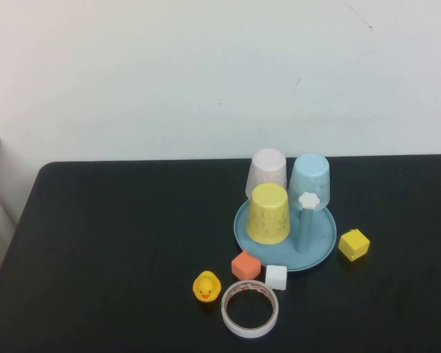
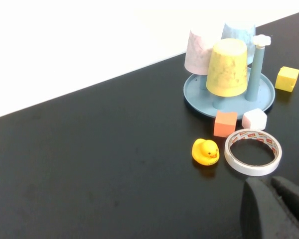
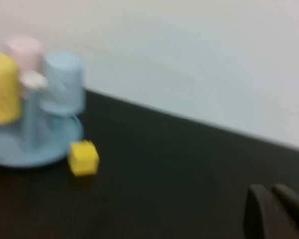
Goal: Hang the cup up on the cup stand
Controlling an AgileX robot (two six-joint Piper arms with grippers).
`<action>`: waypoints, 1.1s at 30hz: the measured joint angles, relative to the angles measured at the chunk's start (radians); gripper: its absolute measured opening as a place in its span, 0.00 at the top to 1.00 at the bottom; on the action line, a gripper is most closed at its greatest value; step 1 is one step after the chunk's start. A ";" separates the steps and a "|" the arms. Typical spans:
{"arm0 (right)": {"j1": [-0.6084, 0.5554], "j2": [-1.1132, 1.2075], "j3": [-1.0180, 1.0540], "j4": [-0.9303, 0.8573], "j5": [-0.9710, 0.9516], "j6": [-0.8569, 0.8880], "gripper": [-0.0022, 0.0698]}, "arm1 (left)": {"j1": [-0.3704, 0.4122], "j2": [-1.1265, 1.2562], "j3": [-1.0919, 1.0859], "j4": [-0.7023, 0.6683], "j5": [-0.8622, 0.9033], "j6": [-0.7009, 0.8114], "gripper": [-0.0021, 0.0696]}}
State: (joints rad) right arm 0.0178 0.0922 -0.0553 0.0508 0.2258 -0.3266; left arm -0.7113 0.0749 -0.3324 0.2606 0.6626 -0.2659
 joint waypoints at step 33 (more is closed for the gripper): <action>-0.044 -0.105 0.079 -0.095 0.097 0.158 0.97 | 0.000 0.000 0.000 0.000 0.000 0.002 0.97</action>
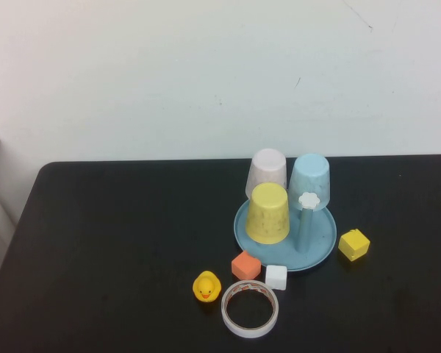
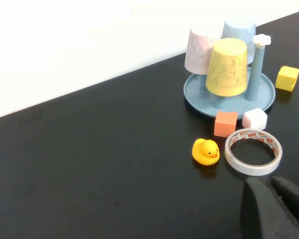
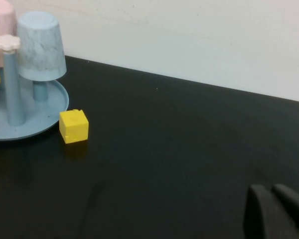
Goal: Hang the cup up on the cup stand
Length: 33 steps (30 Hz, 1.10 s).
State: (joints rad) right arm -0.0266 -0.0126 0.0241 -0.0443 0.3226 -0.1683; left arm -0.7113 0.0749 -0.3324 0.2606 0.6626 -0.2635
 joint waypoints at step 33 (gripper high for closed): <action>0.000 0.000 -0.002 -0.002 0.002 0.000 0.97 | 0.792 -0.089 0.340 -0.275 -0.435 0.264 0.97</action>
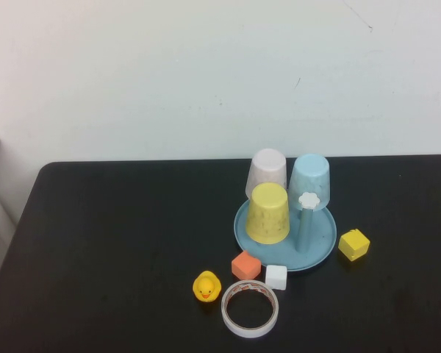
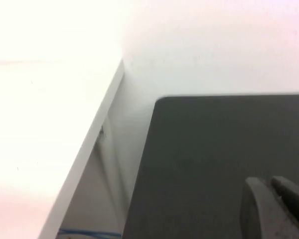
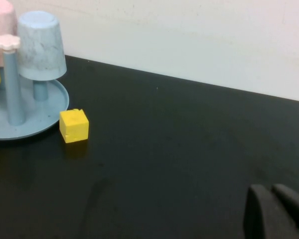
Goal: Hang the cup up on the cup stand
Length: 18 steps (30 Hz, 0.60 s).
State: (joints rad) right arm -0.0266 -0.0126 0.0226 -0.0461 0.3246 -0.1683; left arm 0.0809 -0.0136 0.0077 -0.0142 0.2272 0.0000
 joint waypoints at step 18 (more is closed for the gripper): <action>0.000 0.000 0.000 0.000 0.000 0.002 0.97 | 0.002 0.000 0.010 -0.027 0.080 0.017 0.97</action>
